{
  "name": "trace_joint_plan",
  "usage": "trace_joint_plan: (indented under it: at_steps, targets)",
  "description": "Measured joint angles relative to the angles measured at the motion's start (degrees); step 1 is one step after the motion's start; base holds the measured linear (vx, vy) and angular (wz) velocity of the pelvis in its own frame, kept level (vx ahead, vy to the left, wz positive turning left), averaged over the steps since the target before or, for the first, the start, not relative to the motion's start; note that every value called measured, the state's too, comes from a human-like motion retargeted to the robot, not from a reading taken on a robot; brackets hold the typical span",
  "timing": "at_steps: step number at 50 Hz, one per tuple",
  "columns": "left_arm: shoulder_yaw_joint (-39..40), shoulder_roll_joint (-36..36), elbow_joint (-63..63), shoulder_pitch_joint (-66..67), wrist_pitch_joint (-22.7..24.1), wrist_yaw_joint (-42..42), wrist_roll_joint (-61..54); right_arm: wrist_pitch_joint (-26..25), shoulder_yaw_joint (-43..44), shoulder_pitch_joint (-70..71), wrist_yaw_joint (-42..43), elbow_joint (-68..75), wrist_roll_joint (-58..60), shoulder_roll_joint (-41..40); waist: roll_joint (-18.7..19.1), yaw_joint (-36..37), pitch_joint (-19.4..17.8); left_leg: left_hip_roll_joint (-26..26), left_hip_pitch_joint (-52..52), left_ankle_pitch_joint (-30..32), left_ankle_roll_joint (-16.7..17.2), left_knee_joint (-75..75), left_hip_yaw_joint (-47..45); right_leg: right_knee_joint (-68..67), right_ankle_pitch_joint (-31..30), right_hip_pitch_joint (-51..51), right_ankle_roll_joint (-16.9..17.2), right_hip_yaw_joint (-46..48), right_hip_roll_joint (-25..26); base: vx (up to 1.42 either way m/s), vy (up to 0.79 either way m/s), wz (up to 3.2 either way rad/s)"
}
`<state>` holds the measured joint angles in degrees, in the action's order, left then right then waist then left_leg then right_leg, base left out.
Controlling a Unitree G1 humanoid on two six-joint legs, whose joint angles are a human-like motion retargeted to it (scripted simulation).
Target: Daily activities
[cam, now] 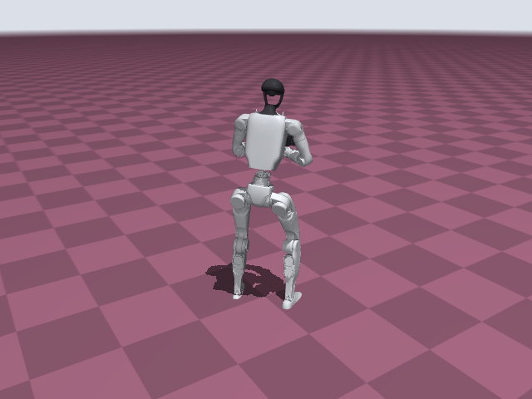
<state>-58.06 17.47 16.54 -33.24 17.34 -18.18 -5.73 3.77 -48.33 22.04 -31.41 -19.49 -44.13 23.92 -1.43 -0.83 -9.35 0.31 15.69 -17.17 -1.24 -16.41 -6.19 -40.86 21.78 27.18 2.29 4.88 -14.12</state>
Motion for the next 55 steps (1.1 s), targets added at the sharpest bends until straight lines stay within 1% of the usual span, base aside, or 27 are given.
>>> trace_joint_plan:
  at_steps: [3, 7, 10, 13, 15, 20, 24, 27, 31, 35, 38, 44, 50, 55]
  targets:
    - [5.8, -1.0, 3.7, 1.7, 1.7, 6.0, -3.1, 1.9, 1.8, -0.2, 3.0, -0.7, -0.9, 0.4, -0.4, -0.4, -0.4, -0.5, -0.7, 0.6, -0.1, 1.0, -0.1, 0.3, 0.2, -0.3, 0.2, -0.2, -0.3, 0.00, 0.00, 0.00]
    - [15.4, -1.9, 8.1, 4.5, 4.1, 13.2, -5.9, 6.1, 9.1, -4.7, 11.0, -3.0, 0.7, 0.9, -0.8, -1.1, 0.0, -0.6, -0.7, 1.0, -0.6, 1.5, 0.2, 1.5, 0.1, -0.7, 1.0, -0.3, -0.2, 0.00, 0.00, 0.00]
    - [19.7, -2.3, 10.7, 5.8, 4.9, 16.6, -7.6, 8.2, 12.9, -7.8, 16.6, -5.0, 3.1, 1.1, -0.8, -1.2, 0.4, -0.5, -0.5, 0.9, -0.9, 1.0, 0.4, 2.0, 0.1, -0.9, 1.2, -0.2, -0.1, 0.00, 0.00, 0.00]
    - [20.7, -2.2, 11.9, 5.3, 4.6, 18.2, -7.6, 8.1, 13.1, -8.0, 19.2, -6.1, 6.3, 2.2, -0.9, -1.0, 0.4, -0.4, -0.2, 0.4, -0.9, -0.1, 0.6, 1.5, 0.4, -1.0, 1.1, -0.1, -0.1, 0.00, 0.00, 0.00]
    - [20.2, -2.0, 12.0, 4.6, 4.0, 18.0, -6.9, 7.2, 12.0, -6.8, 19.0, -6.2, 8.5, 3.3, -1.0, -0.7, 0.1, -0.4, 0.0, -0.2, -0.9, -1.2, 0.7, 0.8, 0.7, -1.0, 0.8, 0.0, -0.2, 0.00, 0.00, 0.00]
    - [18.0, -1.0, 10.2, 3.8, 0.7, 12.3, -2.2, 4.5, 8.8, -1.7, 13.4, -4.9, 13.7, 4.1, -1.0, -0.3, -1.0, -0.2, 0.6, -1.8, -1.1, -4.1, 0.7, -1.4, 1.8, -0.8, 0.2, -0.1, -0.4, 0.00, 0.00, 0.00]
    - [19.8, 0.3, 10.2, 4.9, -0.4, 9.3, -0.1, 4.6, 10.6, 2.7, 12.5, -5.1, 20.0, 3.2, -0.5, -0.7, -1.6, 0.0, 1.4, -2.5, -1.1, -6.7, 0.4, -2.4, 2.2, -0.6, 0.1, -0.4, -0.3, 0.00, 0.00, 0.00]
    - [24.7, 1.4, 12.3, 4.8, 0.3, 11.1, 0.7, 6.3, 14.8, 4.6, 15.9, -6.8, 24.8, 3.0, 0.0, -1.0, -1.5, 0.2, 2.5, -3.0, -1.1, -8.9, 0.4, -2.6, 2.5, -0.4, 0.0, -0.6, -0.1, 0.00, 0.00, 0.00]
    - [32.2, 1.8, 15.9, 3.7, 1.9, 16.7, 3.0, 9.2, 20.7, 4.1, 23.1, -10.3, 30.5, 2.2, 0.6, -1.8, -1.3, 0.9, 4.3, -3.7, -1.0, -12.0, 0.5, -2.8, 2.7, 0.2, -0.1, -0.8, 0.4, 0.00, 0.00, 0.00]
    - [36.6, 1.7, 17.1, 3.9, 2.2, 21.3, 6.8, 10.5, 24.6, 2.2, 29.1, -13.0, 35.0, 0.4, 0.7, -2.6, -1.6, 1.8, 6.0, -5.4, -1.2, -15.8, 0.4, -4.0, 3.1, 1.0, -0.3, -1.0, 1.1, 0.01, 0.00, -0.09]
    - [37.1, 2.2, 16.4, 5.4, 1.2, 21.9, 8.9, 10.5, 25.6, 1.0, 30.7, -14.0, 37.5, -0.4, 0.6, -2.9, -2.2, 2.7, 7.0, -7.0, -1.7, -18.7, 0.2, -5.0, 3.6, 1.5, -0.4, -1.2, 1.8, 0.01, 0.00, -0.22]
    - [37.0, 3.7, 15.1, 6.5, -0.9, 20.2, 11.2, 8.6, 26.3, 0.9, 29.1, -14.5, 40.2, -0.1, 1.0, -2.4, -3.1, 4.8, 7.5, -8.4, -2.0, -21.4, -0.3, -4.5, 3.1, 1.2, -0.7, -1.2, 3.7, 0.01, 0.01, -0.23]
    - [38.2, 4.6, 14.2, 6.1, -2.2, 21.4, 13.1, 7.0, 27.5, 1.9, 29.7, -13.0, 44.5, 0.7, 1.4, -2.1, -2.6, 5.6, 7.9, -7.9, -2.0, -22.2, -0.9, -3.2, 2.3, 1.1, -0.7, -1.2, 4.4, 0.00, 0.00, 0.00]
    - [38.5, 4.8, 13.8, 6.2, -3.3, 21.1, 14.8, 6.1, 28.6, 1.8, 29.4, -11.9, 46.8, 0.3, 1.1, -2.3, -1.7, 6.1, 8.4, -9.2, -2.6, -25.0, -1.5, -4.2, 2.8, 1.2, -0.3, -1.8, 4.5, 0.00, 0.01, -0.04]
